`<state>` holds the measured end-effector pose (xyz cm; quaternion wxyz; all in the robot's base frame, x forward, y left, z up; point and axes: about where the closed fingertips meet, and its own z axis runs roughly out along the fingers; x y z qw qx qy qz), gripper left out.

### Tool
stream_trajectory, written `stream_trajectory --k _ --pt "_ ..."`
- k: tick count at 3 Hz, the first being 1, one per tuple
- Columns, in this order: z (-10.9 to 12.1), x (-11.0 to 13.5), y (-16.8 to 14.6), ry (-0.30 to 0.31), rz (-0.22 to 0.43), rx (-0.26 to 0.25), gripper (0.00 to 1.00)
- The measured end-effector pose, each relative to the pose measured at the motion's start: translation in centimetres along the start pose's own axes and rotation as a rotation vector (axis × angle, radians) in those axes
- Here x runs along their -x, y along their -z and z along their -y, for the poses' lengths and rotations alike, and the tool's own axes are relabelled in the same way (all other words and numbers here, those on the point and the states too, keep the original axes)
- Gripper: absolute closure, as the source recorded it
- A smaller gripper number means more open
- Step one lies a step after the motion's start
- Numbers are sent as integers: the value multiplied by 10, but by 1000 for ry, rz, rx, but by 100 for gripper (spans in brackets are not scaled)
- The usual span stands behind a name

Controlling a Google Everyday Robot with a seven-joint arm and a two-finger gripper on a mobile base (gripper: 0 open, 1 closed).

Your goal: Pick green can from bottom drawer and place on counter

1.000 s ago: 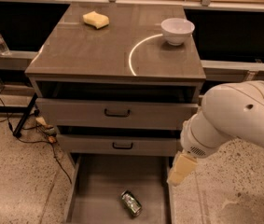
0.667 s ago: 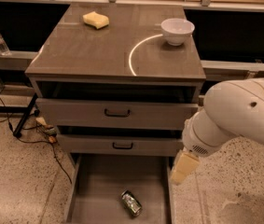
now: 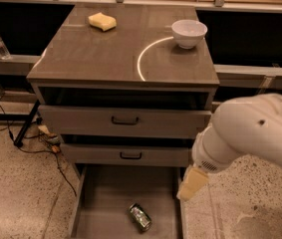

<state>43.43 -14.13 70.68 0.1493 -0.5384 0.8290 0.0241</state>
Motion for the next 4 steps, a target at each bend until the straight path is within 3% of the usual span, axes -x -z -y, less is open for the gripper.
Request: stream_trajectory --k 1,2,4 --pt "-26 -7 -113 -45 -20 34 0" --pt "-33 4 -180 -64 9 40 0" --pt "-48 46 -278 -96 88 80 0"
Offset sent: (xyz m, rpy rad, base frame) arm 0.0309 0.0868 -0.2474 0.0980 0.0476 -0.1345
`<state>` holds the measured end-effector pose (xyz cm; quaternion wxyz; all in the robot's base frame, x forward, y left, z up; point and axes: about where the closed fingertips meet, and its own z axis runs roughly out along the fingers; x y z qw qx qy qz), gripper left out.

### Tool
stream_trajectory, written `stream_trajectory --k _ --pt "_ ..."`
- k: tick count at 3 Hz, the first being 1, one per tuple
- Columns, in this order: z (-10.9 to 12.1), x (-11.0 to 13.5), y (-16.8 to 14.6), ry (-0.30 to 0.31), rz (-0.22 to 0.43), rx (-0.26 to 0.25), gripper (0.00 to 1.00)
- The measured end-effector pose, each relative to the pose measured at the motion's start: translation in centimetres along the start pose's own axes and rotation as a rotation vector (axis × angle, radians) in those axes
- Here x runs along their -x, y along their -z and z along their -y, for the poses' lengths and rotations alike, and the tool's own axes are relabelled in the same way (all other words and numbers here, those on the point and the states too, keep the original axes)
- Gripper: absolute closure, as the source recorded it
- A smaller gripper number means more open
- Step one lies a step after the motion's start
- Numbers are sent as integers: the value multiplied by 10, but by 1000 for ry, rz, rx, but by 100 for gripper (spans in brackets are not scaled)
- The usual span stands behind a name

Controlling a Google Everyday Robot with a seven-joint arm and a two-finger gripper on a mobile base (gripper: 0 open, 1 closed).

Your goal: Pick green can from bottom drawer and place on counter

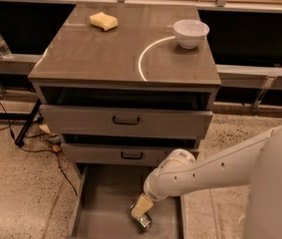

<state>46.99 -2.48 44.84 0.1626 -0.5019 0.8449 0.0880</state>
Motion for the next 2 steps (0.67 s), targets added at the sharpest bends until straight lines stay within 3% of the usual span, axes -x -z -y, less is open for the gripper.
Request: stream_trajectory --k 1,2 --pt "-4 -1 -7 -47 -2 6 0" --pt "-4 -1 -7 -47 -2 5 0"
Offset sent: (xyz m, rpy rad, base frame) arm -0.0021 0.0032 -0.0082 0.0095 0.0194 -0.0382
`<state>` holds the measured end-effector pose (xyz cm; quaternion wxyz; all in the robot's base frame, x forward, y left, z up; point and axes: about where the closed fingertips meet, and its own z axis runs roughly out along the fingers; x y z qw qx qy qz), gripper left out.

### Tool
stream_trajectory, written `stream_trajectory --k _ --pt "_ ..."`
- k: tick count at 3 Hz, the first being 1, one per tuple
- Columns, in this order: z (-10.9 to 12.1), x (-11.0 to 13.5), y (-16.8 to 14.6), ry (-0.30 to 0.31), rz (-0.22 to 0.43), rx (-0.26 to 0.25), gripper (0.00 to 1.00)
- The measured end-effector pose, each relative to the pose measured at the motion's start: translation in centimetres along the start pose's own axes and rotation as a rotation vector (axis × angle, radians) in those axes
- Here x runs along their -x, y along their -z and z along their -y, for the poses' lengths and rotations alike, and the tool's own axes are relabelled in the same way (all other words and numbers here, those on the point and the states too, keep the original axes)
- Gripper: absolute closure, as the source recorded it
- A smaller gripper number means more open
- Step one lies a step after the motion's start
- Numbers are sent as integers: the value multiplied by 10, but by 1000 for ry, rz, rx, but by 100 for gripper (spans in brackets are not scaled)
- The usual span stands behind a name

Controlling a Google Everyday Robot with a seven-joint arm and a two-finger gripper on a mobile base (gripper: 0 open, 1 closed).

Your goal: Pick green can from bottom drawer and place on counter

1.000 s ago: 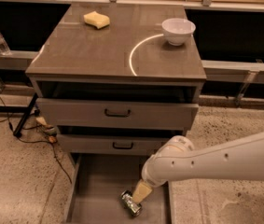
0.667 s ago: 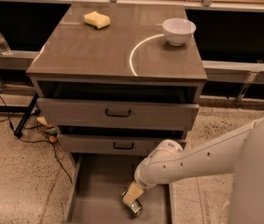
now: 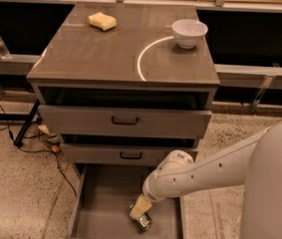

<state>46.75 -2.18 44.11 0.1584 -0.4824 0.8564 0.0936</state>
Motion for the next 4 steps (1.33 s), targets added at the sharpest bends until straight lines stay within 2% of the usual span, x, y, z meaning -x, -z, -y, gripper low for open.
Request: stream_trajectory --k 1,2,3,4 --pt "1 -3 -17 -50 13 14 0" --pt "8 -10 -43 -133 30 24 0" --pt "22 -18 -79 -201 38 20 0" --pt "24 -28 -118 -274 39 19 0"
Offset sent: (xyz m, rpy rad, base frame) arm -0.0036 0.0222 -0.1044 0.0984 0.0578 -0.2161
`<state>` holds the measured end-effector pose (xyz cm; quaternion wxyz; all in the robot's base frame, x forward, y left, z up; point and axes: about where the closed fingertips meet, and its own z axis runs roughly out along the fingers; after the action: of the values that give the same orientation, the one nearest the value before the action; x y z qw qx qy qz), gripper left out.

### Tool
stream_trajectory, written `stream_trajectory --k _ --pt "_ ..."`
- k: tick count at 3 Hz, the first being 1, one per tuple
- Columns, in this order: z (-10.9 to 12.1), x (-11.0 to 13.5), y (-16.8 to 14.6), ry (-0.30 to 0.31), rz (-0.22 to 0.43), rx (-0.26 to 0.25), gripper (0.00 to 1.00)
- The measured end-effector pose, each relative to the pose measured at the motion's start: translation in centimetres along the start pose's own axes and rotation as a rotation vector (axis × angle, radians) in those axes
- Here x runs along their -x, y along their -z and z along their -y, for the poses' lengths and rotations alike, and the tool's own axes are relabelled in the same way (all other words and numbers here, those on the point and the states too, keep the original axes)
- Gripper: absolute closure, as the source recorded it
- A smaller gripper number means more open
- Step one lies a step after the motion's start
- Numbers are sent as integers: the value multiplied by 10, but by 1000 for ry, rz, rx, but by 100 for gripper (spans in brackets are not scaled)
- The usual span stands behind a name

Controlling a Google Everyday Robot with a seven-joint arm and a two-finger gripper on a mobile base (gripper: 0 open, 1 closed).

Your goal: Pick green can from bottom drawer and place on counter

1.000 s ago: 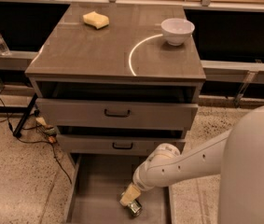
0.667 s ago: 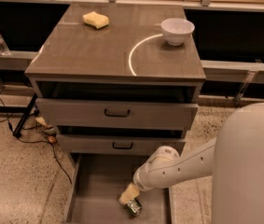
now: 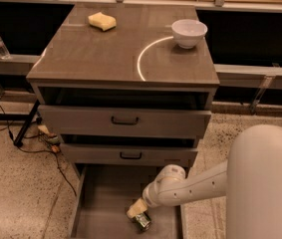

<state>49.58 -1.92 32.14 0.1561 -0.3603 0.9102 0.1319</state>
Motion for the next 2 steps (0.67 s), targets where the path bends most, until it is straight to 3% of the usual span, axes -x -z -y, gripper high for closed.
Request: stream_trajectory --k 1,2 --pt "-14 -23 -56 -57 -17 -8 0" --pt "-33 -38 -99 -62 -24 -20 0"
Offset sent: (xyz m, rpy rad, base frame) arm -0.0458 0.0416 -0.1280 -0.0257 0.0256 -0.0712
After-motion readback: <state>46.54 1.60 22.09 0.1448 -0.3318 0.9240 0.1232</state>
